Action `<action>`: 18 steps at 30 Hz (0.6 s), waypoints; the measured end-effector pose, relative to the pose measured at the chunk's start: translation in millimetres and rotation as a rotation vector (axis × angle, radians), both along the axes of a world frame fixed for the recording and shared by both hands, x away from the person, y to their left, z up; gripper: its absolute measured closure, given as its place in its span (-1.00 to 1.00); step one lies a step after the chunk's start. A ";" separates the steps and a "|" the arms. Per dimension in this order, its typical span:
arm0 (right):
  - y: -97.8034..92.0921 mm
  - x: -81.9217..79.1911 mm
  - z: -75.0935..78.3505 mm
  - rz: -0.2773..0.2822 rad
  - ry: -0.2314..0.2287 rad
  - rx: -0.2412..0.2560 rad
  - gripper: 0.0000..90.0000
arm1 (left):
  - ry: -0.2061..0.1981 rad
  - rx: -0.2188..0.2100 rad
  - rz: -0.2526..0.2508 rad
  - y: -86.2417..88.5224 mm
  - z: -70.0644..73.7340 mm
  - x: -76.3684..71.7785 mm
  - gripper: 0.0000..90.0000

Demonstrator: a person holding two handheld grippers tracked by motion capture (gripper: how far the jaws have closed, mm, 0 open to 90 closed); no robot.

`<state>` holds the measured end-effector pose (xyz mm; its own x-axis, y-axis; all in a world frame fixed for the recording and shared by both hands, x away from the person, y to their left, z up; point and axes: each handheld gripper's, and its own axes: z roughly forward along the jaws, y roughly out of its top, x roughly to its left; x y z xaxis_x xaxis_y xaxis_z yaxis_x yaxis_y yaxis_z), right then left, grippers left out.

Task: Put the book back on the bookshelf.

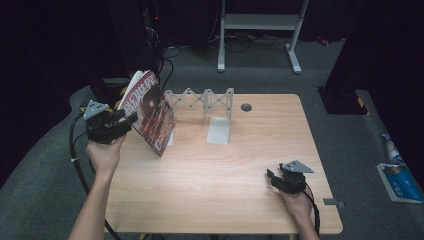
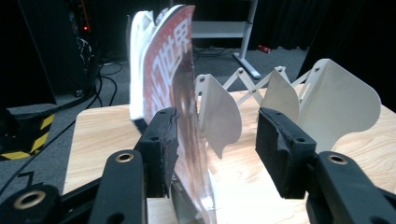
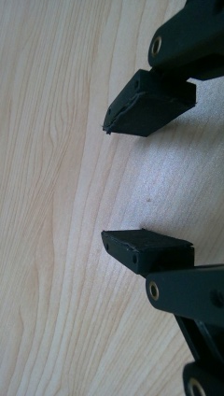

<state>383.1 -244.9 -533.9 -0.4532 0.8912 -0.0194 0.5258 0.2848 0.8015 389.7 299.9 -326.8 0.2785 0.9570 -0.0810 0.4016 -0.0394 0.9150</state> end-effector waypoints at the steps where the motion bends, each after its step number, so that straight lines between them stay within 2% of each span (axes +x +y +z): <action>1: 0.0 0.0 0.0 0.000 0.000 0.000 -0.09 | -0.001 0.000 -0.003 -1.4 -0.4 -0.2 0.08; 7: 0.0 0.0 0.0 0.001 0.000 0.000 -0.09 | -0.003 0.002 -0.020 -7.1 -1.5 -2.0 0.09; 18: 0.0 0.0 0.0 0.001 0.000 0.000 -0.09 | 0.000 -0.001 -0.082 -26.9 -6.7 -2.6 0.09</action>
<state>383.1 -244.9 -533.9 -0.4543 0.8906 -0.0198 0.5253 0.2858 0.8015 387.0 273.0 -333.5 0.3556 0.9310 -0.0821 0.3974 -0.0711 0.9149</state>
